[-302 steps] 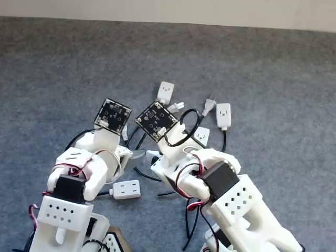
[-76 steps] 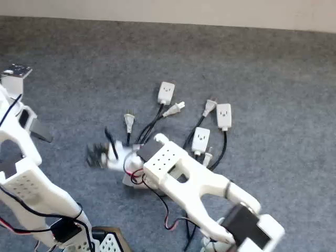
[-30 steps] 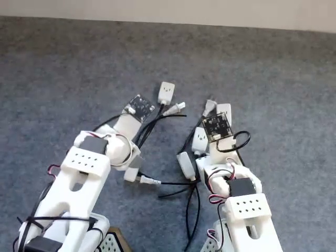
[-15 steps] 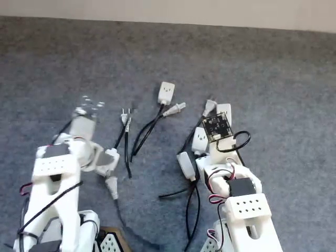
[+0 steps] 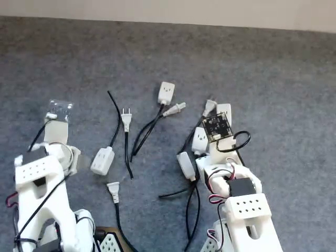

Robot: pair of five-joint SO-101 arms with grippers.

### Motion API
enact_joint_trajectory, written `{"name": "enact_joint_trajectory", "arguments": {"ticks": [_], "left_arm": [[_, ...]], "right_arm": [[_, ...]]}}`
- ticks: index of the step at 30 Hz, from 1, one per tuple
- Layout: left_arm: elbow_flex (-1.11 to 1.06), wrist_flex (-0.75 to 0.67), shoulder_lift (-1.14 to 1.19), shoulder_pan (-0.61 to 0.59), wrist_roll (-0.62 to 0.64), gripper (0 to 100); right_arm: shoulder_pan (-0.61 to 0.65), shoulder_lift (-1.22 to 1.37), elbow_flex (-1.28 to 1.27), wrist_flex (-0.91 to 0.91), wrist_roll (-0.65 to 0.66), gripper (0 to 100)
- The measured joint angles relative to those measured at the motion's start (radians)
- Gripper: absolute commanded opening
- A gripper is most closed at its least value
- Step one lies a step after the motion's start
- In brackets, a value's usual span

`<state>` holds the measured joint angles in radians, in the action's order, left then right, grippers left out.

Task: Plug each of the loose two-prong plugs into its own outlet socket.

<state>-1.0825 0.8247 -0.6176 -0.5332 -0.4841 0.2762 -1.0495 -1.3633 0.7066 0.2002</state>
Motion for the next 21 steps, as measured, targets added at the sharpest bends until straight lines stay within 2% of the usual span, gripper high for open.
{"name": "enact_joint_trajectory", "arguments": {"ticks": [4, 8, 11, 14, 17, 21], "left_arm": [[0.183, 0.187, 0.002, 0.025, 0.032, 33], [0.368, 0.374, 0.002, 0.114, 0.046, 33], [0.431, 0.468, 0.003, 0.212, 0.046, 33], [0.417, 0.483, 0.023, 0.336, 0.026, 33], [0.394, 0.482, 0.101, 0.45, -0.051, 33], [0.396, 0.463, 0.241, 0.46, -0.063, 33]], "right_arm": [[0.002, 0.0, -0.018, -0.011, 0.0, 14.9], [0.003, -0.002, -0.052, -0.054, 0.0, 14.9], [0.005, -0.003, -0.052, -0.058, 0.0, 14.9], [0.005, -0.003, -0.054, -0.058, 0.0, 14.9], [0.012, -0.003, -0.054, -0.058, 0.0, 14.9], [0.017, -0.003, -0.054, -0.058, 0.0, 14.9]]}}
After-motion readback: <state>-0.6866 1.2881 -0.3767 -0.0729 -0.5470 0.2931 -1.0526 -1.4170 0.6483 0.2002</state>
